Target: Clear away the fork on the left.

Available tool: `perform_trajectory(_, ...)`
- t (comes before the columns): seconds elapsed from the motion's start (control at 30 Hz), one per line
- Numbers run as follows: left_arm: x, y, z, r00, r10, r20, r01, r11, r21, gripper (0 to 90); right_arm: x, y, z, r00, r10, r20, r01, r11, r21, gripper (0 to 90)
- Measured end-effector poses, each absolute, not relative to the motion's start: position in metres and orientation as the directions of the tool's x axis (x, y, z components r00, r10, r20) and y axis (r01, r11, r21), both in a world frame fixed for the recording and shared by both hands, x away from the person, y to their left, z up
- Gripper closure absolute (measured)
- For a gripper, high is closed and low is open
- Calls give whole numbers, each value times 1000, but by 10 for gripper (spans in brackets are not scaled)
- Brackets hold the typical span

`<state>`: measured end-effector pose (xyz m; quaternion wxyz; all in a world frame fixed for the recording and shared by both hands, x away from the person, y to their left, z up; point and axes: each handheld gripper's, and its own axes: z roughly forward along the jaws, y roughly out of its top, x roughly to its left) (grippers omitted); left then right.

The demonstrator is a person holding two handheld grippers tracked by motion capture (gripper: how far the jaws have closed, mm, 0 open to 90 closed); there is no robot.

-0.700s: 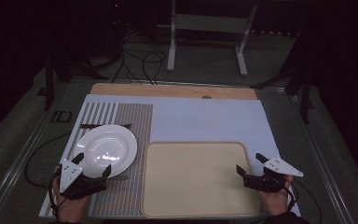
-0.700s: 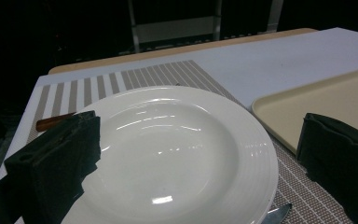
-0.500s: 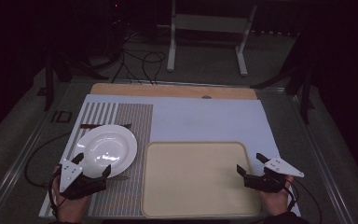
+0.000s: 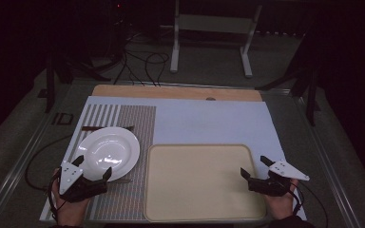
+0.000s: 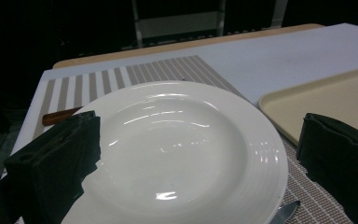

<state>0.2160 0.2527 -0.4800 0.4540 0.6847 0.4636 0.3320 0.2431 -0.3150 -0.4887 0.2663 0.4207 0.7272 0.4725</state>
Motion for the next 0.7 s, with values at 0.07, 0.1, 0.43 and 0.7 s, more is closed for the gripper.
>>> perform_trajectory(0.07,217,255,-479,354,935,35,344,-165,925,0,243,-315,-489,-506,863,12,360,198,912,82)
perform_trajectory(0.1,218,256,-478,357,934,32,348,-165,923,0,243,-315,-489,-506,863,12,359,197,912,82)
perform_trajectory(0.43,226,264,-463,378,925,44,340,-182,923,0,244,-315,-490,-508,861,18,361,195,912,82)
perform_trajectory(0.7,231,272,-453,362,930,67,317,-190,929,0,244,-314,-491,-513,858,16,363,200,910,82)
